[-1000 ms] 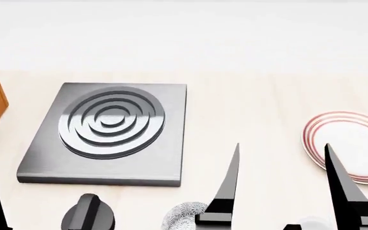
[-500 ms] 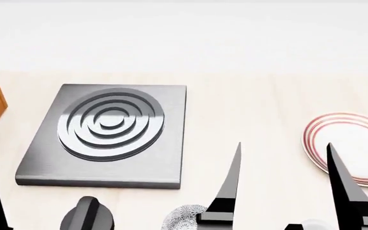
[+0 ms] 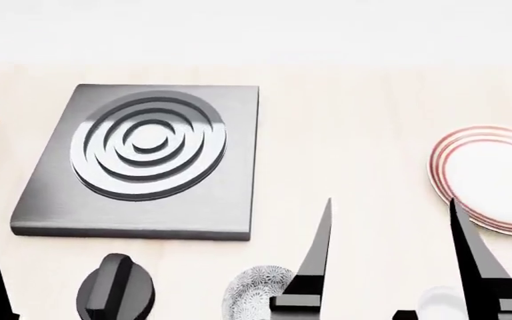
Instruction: Pick the akita bowl next to the ramekin and place it on the plate.
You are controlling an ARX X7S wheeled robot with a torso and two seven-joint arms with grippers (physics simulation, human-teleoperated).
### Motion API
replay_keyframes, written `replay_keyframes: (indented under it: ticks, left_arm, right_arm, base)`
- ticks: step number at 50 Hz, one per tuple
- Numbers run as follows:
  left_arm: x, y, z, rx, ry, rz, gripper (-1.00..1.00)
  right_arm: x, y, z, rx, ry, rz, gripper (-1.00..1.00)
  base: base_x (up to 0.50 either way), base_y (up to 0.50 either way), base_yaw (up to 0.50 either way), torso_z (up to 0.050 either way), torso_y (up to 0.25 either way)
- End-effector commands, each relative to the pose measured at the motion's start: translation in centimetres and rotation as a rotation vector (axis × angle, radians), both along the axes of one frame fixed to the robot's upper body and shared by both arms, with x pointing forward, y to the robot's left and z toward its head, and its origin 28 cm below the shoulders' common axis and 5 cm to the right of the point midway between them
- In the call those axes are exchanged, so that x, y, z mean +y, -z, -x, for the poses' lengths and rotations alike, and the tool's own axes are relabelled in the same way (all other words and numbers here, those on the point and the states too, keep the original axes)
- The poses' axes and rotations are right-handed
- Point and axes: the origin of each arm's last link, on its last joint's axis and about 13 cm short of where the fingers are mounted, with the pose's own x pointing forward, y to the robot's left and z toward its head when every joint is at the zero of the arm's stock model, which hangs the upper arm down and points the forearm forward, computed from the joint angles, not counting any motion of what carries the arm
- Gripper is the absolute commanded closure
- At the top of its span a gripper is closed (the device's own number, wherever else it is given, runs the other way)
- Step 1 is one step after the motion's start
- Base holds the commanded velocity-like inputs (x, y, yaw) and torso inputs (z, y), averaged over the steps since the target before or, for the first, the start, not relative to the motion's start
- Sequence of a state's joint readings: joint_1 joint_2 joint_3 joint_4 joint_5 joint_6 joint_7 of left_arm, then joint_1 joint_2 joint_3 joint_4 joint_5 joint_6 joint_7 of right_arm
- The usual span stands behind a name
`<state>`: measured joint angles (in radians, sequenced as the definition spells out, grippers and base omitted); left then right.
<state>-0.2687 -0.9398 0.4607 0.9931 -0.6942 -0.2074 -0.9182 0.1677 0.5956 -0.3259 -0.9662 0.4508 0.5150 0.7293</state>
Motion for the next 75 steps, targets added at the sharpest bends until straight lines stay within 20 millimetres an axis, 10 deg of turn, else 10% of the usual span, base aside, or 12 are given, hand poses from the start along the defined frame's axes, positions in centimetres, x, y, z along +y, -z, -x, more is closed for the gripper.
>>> replay_keyframes:
  ticks: [1,75]
  left_arm:
    - [0.01,0.03,0.03,0.000,0.000,0.001,-1.00]
    - [0.05,0.21,0.01,0.010,-0.009,0.003,-1.00]
  right_arm:
    - [0.04,0.07,0.01,0.006,-0.004,0.002,-1.00]
    - [0.00,0.02,0.20,0.005,0.000,0.000,-1.00]
  base:
    - [0.00,0.00,0.00,0.000,-0.168]
    - [0.00,0.00,0.00,0.000,-0.160]
